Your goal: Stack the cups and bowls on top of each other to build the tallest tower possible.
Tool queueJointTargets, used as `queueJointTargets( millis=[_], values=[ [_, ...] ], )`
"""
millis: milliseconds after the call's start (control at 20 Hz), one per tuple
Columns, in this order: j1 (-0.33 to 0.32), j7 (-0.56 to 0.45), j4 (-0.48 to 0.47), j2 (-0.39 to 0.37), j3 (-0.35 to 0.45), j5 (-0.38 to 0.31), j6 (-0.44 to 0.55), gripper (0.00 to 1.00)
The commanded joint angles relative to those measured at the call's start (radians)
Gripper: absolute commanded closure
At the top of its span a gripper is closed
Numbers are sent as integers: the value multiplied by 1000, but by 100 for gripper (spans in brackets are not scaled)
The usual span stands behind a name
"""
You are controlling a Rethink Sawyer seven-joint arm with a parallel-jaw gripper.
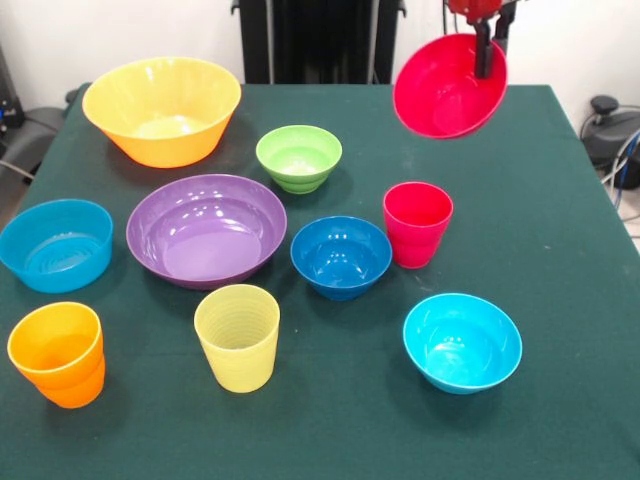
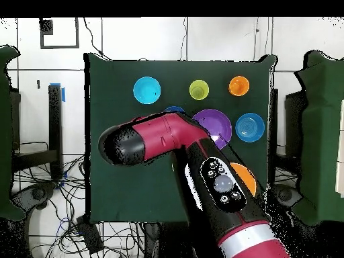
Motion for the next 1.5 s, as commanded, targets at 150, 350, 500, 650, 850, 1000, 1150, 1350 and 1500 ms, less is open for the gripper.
queueJointTargets(
  millis=[150, 350, 500, 650, 850, 1000, 1150, 1350, 1500],
  values=[
    [-34, -106, -54, 106, -8, -44, 118, 100],
    [-50, -130, -77, 117, -3, -58, 123, 100],
    [-58, -152, -102, 126, 1, -68, 142, 100],
    [-66, -173, -130, 144, 6, -76, 161, 100],
    [-78, -190, -151, 154, 13, -81, 184, 100],
    [-90, -197, -155, 163, 18, -84, 190, 100],
    [-98, -202, -164, 173, 23, -91, 190, 100],
    [-98, -205, -177, 183, 26, -100, 194, 100],
    [-96, -200, -180, 199, 24, -110, 182, 100]
  ],
)
